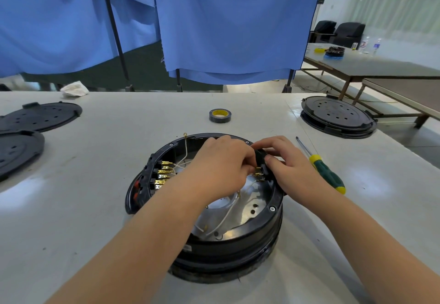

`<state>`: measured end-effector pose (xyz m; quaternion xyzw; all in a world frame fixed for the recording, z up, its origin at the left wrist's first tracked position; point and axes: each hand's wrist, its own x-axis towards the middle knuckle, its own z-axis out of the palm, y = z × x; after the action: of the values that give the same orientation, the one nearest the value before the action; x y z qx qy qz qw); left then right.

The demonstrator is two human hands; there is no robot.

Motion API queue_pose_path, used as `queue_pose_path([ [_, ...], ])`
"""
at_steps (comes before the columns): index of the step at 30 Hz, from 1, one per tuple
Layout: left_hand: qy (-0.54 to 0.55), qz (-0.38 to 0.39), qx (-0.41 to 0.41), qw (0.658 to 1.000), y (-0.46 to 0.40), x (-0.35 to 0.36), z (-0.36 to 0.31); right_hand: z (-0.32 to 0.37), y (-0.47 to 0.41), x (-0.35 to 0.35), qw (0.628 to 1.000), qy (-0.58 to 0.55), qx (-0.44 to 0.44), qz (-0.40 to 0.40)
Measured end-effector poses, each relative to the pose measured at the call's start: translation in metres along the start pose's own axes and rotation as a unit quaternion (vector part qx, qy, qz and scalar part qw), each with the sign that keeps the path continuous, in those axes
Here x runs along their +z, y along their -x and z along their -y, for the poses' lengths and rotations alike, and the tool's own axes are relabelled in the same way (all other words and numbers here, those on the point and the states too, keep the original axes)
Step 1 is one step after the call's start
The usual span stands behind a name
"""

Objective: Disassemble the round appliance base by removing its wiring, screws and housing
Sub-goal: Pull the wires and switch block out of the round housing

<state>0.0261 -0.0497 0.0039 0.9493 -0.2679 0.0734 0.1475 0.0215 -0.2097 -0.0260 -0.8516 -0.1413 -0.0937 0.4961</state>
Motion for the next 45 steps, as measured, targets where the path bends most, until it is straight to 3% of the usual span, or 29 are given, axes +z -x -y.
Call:
queue_pose_path([
  [4,0.038,0.017,-0.025,0.999,-0.001,-0.001,-0.001,-0.001,0.000,0.000,1.000,0.006,-0.001,0.001],
  [11,-0.058,-0.012,0.029,0.998,0.002,0.000,-0.002,0.000,-0.001,0.000,1.000,0.007,-0.006,0.001],
  [19,-0.005,0.022,-0.013,1.000,0.000,-0.001,-0.005,0.000,0.000,-0.001,1.000,0.004,-0.001,0.002],
  [27,-0.075,-0.017,0.028,0.997,0.003,-0.002,-0.007,-0.001,0.000,-0.001,1.000,0.001,-0.005,0.004],
  [34,-0.045,0.022,-0.017,0.999,-0.001,-0.003,-0.010,-0.001,-0.001,-0.001,1.000,0.004,-0.004,0.002],
  [45,-0.068,-0.009,0.004,0.998,0.001,0.000,-0.010,-0.002,-0.001,0.000,1.000,0.002,-0.008,0.002],
])
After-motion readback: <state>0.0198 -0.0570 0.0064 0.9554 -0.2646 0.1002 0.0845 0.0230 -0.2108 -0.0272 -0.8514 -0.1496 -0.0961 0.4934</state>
